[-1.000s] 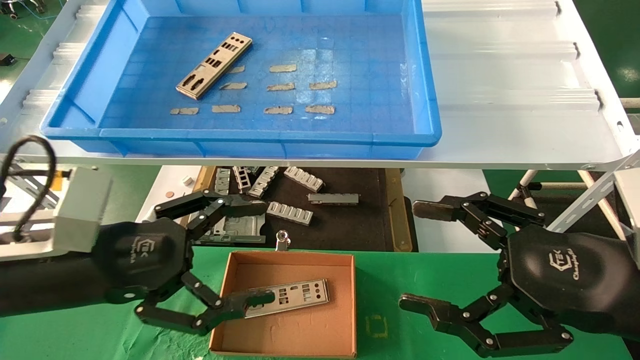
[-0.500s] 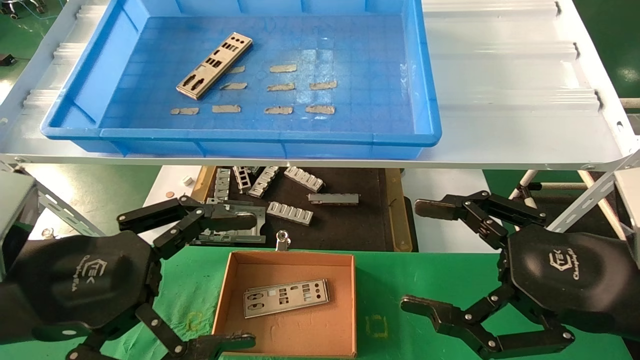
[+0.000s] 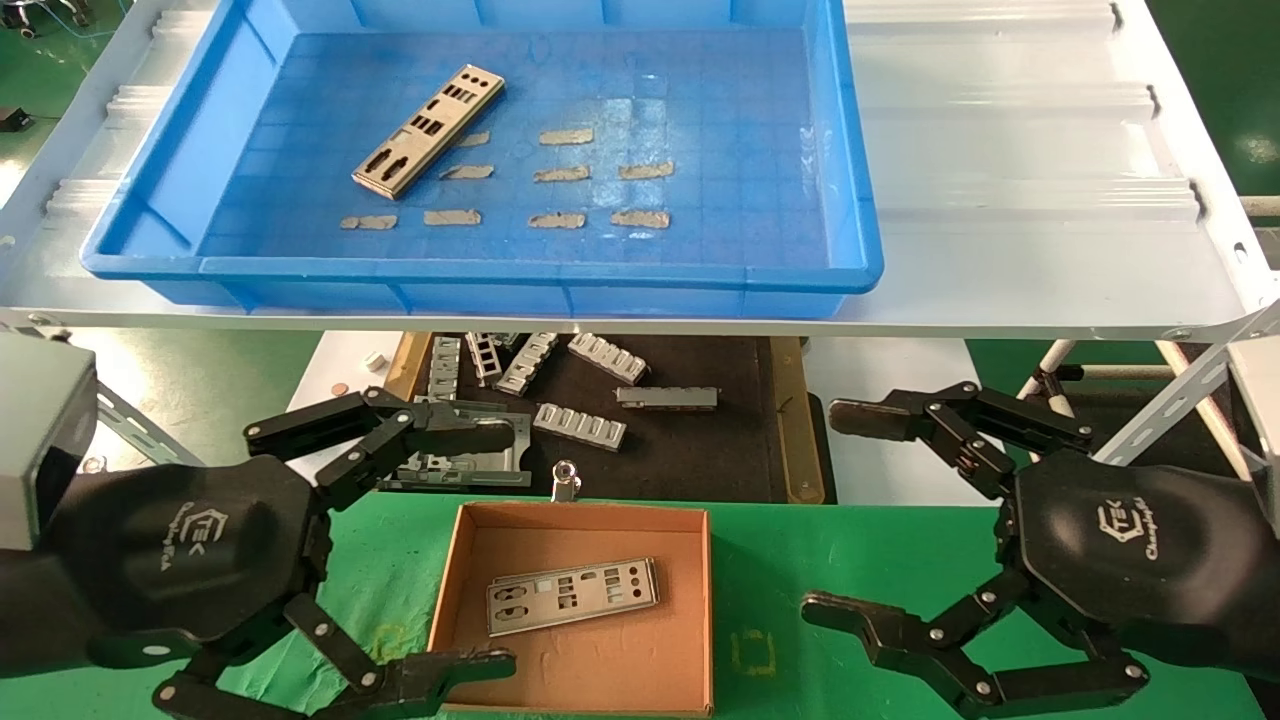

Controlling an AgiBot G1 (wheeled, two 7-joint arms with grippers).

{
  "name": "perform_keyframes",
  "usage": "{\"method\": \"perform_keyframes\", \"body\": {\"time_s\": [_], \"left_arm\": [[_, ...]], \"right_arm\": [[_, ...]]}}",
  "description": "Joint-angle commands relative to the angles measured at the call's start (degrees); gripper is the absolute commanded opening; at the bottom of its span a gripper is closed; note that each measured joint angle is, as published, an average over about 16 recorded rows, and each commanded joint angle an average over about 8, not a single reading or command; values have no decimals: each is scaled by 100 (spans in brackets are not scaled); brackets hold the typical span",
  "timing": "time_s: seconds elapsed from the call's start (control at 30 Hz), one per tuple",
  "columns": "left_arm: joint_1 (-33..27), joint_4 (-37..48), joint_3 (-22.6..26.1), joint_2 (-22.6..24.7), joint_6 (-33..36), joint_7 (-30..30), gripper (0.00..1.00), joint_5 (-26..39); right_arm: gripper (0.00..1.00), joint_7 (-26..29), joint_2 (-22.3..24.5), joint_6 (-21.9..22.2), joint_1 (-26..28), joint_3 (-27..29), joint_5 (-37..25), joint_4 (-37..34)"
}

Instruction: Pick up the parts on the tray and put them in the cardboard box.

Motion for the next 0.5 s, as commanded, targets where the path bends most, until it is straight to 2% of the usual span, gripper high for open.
{"method": "perform_keyframes", "body": {"time_s": [0.03, 0.5], "left_arm": [[-6, 15, 8, 7, -1, 7, 100, 7], [-22, 55, 31, 24, -8, 27, 100, 27]], "right_arm": [[100, 0, 0, 0, 0, 0, 0, 0], [100, 0, 0, 0, 0, 0, 0, 0]]}}
